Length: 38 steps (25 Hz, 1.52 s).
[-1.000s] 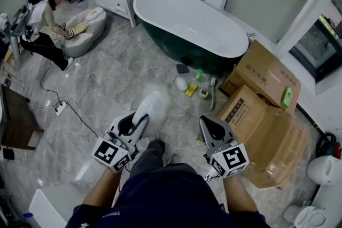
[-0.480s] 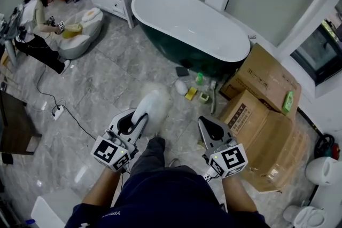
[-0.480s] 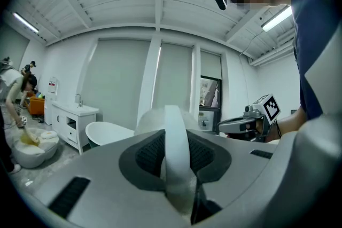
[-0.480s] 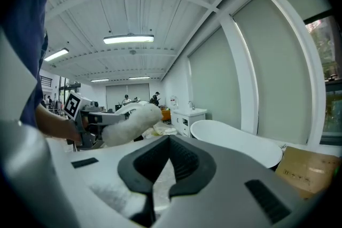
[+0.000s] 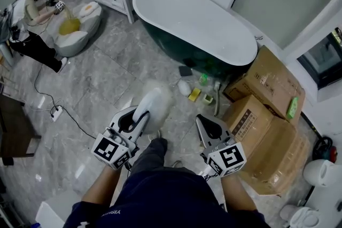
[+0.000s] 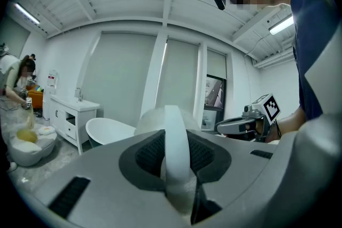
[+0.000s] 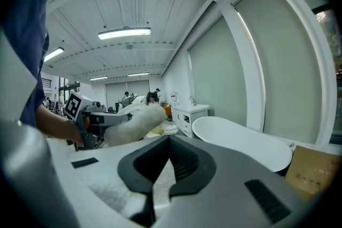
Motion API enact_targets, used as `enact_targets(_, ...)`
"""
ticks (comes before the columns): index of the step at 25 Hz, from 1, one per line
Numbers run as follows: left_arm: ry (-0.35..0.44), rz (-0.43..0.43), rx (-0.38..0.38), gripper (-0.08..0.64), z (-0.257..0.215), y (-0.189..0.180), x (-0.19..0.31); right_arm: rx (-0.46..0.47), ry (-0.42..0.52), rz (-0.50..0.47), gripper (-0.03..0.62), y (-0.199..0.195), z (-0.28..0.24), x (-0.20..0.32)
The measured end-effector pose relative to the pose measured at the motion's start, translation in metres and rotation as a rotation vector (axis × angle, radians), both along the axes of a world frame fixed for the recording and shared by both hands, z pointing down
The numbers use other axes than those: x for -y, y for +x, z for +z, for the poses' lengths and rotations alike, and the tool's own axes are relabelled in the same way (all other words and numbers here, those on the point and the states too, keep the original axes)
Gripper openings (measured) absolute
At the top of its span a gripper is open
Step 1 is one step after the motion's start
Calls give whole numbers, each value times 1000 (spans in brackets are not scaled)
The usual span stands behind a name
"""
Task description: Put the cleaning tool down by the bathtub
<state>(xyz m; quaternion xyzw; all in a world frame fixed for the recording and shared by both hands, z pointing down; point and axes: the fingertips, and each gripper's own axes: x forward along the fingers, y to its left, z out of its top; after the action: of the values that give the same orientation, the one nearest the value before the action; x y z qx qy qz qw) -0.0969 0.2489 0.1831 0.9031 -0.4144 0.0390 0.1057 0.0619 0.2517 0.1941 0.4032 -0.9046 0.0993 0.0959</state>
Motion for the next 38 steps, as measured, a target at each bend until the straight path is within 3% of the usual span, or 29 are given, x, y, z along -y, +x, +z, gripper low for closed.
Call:
enact_targets(21,-41,79,-27,109,8,-83,157,-37,-53,55,3,-85,2,146)
enact_targets(38,-56,67,-21,109,21,-108,211,-15,-98,90,3,-92,18,202)
